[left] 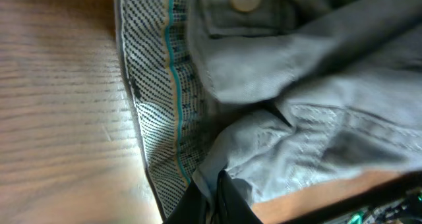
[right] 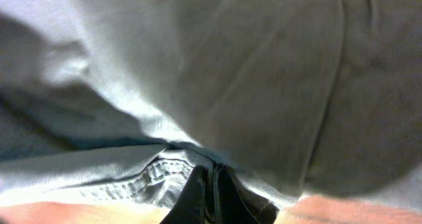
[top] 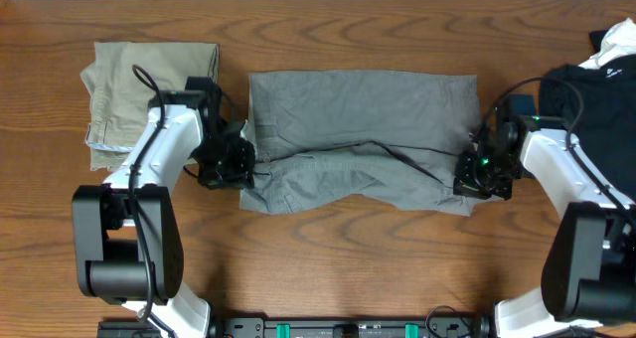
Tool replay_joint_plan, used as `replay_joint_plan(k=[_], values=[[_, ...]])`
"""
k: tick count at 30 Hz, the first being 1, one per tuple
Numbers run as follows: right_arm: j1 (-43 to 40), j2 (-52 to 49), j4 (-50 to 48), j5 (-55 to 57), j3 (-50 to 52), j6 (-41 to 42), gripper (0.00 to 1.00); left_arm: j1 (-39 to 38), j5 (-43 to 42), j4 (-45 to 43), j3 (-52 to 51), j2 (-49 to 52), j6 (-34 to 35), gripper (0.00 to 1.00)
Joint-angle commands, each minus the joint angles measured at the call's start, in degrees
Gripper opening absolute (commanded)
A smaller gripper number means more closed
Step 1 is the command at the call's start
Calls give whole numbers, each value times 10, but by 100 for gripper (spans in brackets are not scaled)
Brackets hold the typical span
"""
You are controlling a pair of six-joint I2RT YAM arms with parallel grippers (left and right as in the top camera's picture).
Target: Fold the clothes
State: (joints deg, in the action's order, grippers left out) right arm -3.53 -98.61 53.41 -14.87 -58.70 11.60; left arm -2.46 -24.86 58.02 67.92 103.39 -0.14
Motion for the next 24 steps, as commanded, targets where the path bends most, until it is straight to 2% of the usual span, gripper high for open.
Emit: replay_joint_plan(k=[1, 10, 16, 21, 24], values=[[10, -30, -14, 35, 4, 22, 1, -2, 5, -26, -23, -4, 18, 6], [10, -101, -94, 35, 4, 32, 1, -2, 10, -108, -37, -3, 22, 6], [10, -116, -156, 35, 4, 32, 1, -2, 24, -157, -37, 5, 22, 6], [10, -116, -228, 35, 4, 32, 1, -2, 28, -242, -37, 32, 22, 6], [10, -116, -275, 35, 4, 32, 1, -2, 63, -296, -37, 57, 22, 6]])
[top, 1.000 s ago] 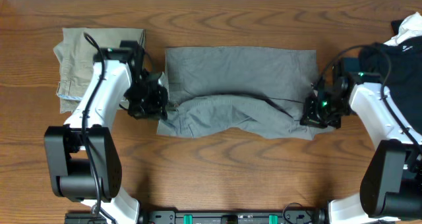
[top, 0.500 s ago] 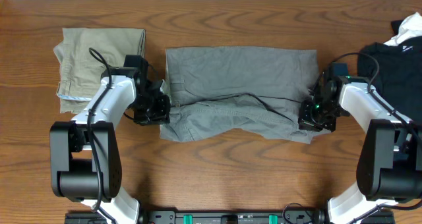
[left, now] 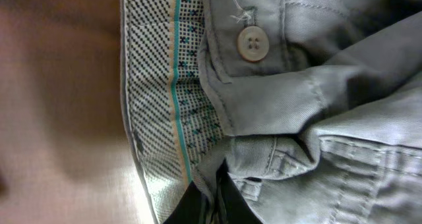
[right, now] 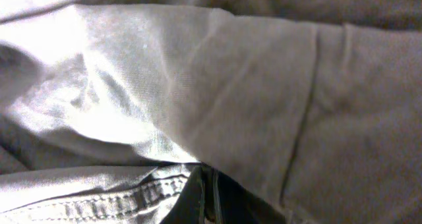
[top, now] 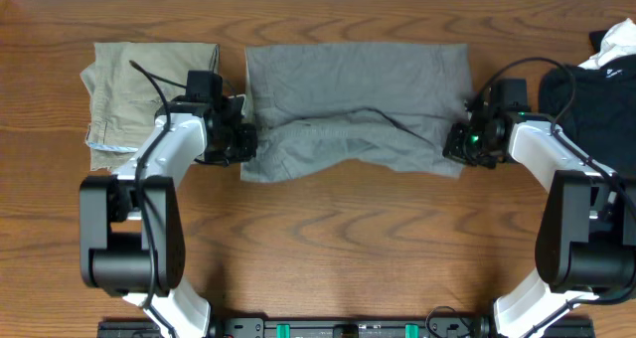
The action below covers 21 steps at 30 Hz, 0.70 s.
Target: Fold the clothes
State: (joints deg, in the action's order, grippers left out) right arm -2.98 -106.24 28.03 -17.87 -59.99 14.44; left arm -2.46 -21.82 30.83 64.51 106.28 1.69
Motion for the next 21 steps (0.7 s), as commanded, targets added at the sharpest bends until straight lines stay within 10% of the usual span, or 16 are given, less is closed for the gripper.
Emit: replay_joint_plan(k=[1, 10, 21], values=[[4, -40, -37, 65, 17, 3, 1, -1, 42, -42, -3, 37, 3, 6], [4, -40, -161, 65, 17, 3, 1, 2, 48, -136, 3, 80, -32, 6], [2, 2, -89, -53, -71, -33, 1, 1, 45, -20, 79, -51, -33, 6]])
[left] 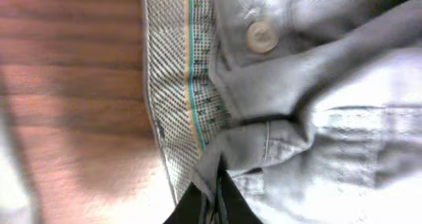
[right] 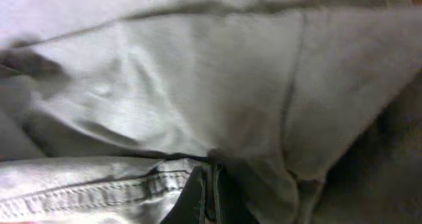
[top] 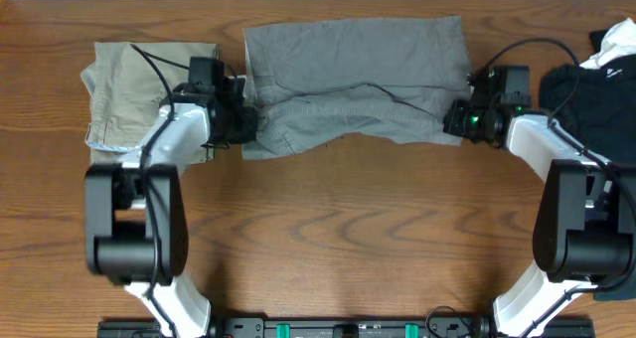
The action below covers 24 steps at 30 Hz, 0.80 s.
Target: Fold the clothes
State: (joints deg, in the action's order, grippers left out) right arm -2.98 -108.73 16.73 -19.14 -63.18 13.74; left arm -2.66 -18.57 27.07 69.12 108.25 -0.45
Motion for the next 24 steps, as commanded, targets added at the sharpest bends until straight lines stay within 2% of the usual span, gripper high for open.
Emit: replay_joint_plan(k=[1, 9, 15, 19, 24], values=[[2, 40, 44, -39, -51, -41, 1, 3, 13, 26, 34, -90, -12, 6], [2, 148, 222, 34, -99, -57, 1, 3, 13, 139, 34, -205, -2, 6], [-2, 174, 388, 130, -94, -57, 1, 3, 14, 248, 32, -221, 31, 6], [-2, 173, 429, 129, -62, -41, 1, 3, 42, 287, 20, -221, 32, 6], [-2, 173, 412, 145, 23, -11, 1, 3, 62, 291, -13, -221, 45, 6]])
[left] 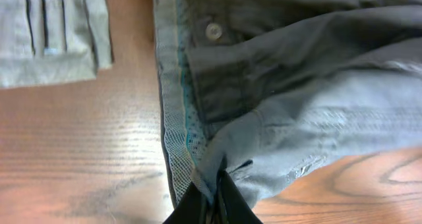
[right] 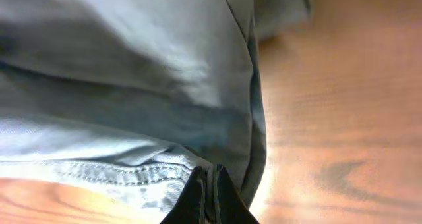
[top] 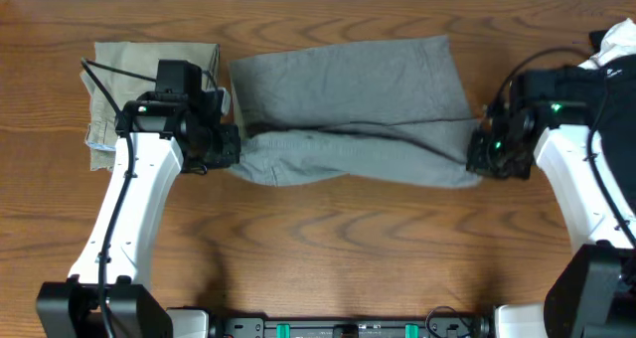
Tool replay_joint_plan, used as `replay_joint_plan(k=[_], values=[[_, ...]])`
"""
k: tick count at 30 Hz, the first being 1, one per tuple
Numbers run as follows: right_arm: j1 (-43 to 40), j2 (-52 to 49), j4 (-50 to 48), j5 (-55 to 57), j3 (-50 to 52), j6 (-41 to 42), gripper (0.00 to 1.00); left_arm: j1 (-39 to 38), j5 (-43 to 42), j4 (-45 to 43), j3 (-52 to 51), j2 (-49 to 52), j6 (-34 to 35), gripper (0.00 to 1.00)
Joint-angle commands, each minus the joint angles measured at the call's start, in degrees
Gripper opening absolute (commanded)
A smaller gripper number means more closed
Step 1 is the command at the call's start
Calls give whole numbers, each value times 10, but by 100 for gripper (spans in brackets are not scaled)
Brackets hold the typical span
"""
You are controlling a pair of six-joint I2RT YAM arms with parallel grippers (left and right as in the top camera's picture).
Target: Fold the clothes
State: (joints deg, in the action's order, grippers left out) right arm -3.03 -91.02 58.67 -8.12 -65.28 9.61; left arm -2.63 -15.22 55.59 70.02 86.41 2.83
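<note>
Grey shorts (top: 348,94) lie across the table's middle, their near part doubled into a thick band. My left gripper (top: 221,151) is shut on the band's left end, at the waistband with its patterned lining (left: 175,141) and a button (left: 213,31). My right gripper (top: 484,159) is shut on the band's right end, pinching a stitched hem (right: 132,174). Both ends look lifted a little above the wood. In the wrist views the left gripper (left: 212,194) and the right gripper (right: 211,191) each show cloth squeezed between their dark fingers.
A folded khaki garment (top: 129,84) lies at the back left, just beyond the left arm, its edge showing (left: 53,46). Dark clothes (top: 596,99) with a white piece (top: 616,45) are heaped at the right edge behind the right arm. Bare wood (top: 348,249) fills the near side.
Both grippers, still shut on the shorts' ends, have moved toward the near side and stand slightly farther apart. The held band is pulled straighter and now lies nearer than before.
At first both grippers held the near edge's ends at mid-table. At the following two moments they stood farther back, the held edge brought over the shorts' far part. Now they are nearer again, the shorts stretched between them.
</note>
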Motion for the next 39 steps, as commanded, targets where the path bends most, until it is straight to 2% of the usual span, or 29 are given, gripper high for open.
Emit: replay_joint_plan(k=[1, 6, 13, 15, 16, 17, 18, 19, 21, 22, 27, 30, 33, 34, 37, 38, 39], values=[[-2, -4, -18, 41, 62, 38, 1, 3, 29, 6, -31, -2, 16, 6], [-5, -4, -60, 54, 128, 53, 1, 3, 29, 5, -87, -2, 23, 6], [-11, -4, -39, 53, 140, 63, 1, 3, 35, 8, -146, -2, 25, 7], [-11, -4, -37, 52, 140, 63, 10, 3, 47, 3, -158, -2, 36, 8], [-11, -4, -36, 48, 140, 62, 18, 3, 48, 3, -162, -2, 37, 17], [-11, -4, -34, 41, 140, 62, 35, 3, 48, 5, -163, -2, 37, 32], [-11, -4, -31, 30, 137, 62, 57, 3, 48, 8, -163, -2, 37, 52], [-11, -4, -22, 14, 128, 58, 67, 3, 48, 10, -162, -3, 37, 61], [-11, -4, 11, -6, 92, 56, 71, 3, 48, 22, -158, -3, 37, 81], [-11, -4, 31, -15, 66, 56, 71, 3, 48, 31, -151, -4, 37, 84], [-9, -4, 111, -31, -83, 34, 69, 3, 42, 77, -66, -13, 46, 89], [0, -4, 127, -33, -144, 34, 67, 3, 8, 73, -17, -30, 48, 89], [16, -4, 126, -33, -161, 34, 63, 3, -13, 57, 2, -46, 50, 89], [22, -4, 126, -33, -160, 34, 60, 3, -13, 53, 2, -48, 50, 85], [39, -4, 125, -33, -140, 34, 41, 2, -15, 46, -10, -46, 50, 43], [44, -4, 124, -33, -132, 34, 34, 2, -21, 45, -18, -45, 50, 33], [52, -4, 120, -33, -120, 34, 26, 2, -28, 45, -26, -42, 50, 27]])
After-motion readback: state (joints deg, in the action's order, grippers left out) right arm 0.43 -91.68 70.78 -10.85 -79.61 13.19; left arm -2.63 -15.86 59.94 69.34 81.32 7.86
